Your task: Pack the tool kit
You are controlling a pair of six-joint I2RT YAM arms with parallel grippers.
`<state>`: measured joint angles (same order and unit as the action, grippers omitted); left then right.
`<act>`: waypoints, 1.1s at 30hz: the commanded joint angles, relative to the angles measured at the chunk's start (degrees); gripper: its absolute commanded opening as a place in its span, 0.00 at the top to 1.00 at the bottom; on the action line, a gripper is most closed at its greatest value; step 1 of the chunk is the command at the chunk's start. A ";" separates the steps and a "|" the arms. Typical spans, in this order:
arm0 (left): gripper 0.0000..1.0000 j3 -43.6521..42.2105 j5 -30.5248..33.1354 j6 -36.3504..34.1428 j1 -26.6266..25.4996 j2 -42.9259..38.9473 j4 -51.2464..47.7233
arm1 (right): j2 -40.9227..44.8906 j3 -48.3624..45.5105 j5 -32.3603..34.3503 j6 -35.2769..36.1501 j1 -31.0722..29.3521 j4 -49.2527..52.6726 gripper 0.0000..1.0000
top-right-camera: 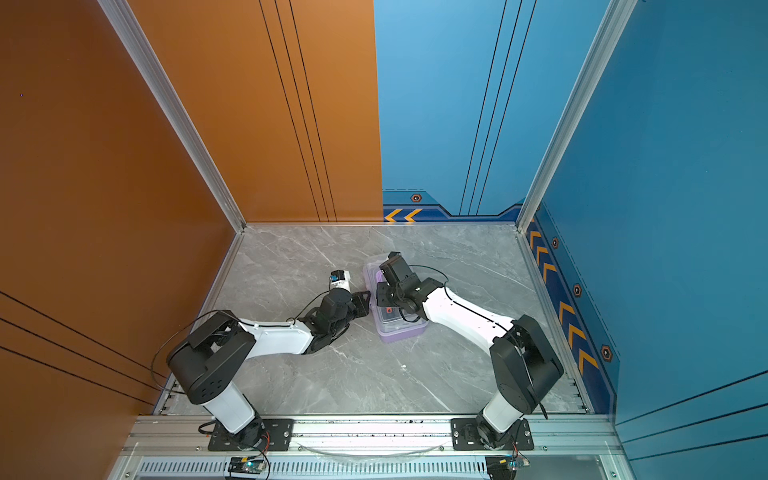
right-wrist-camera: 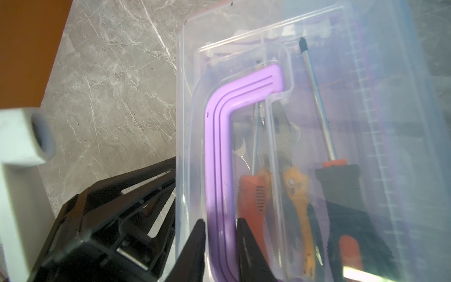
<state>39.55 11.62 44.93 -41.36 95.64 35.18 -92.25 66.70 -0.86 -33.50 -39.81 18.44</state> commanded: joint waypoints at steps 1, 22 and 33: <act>0.57 -2.67 -2.21 -1.51 0.73 -4.80 0.66 | 1.95 0.13 -3.90 0.10 -0.92 3.24 0.73; 0.37 -7.34 0.14 -5.79 5.69 -21.43 -22.63 | 10.84 -5.40 -4.02 -4.64 21.76 5.47 0.62; 0.40 -5.99 -6.37 -4.39 7.44 -14.32 -18.45 | 6.38 -10.46 -6.40 -6.36 18.30 2.22 0.62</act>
<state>31.70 8.16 40.36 -34.39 80.03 15.38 -85.58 57.08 -6.24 -38.22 -19.90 21.41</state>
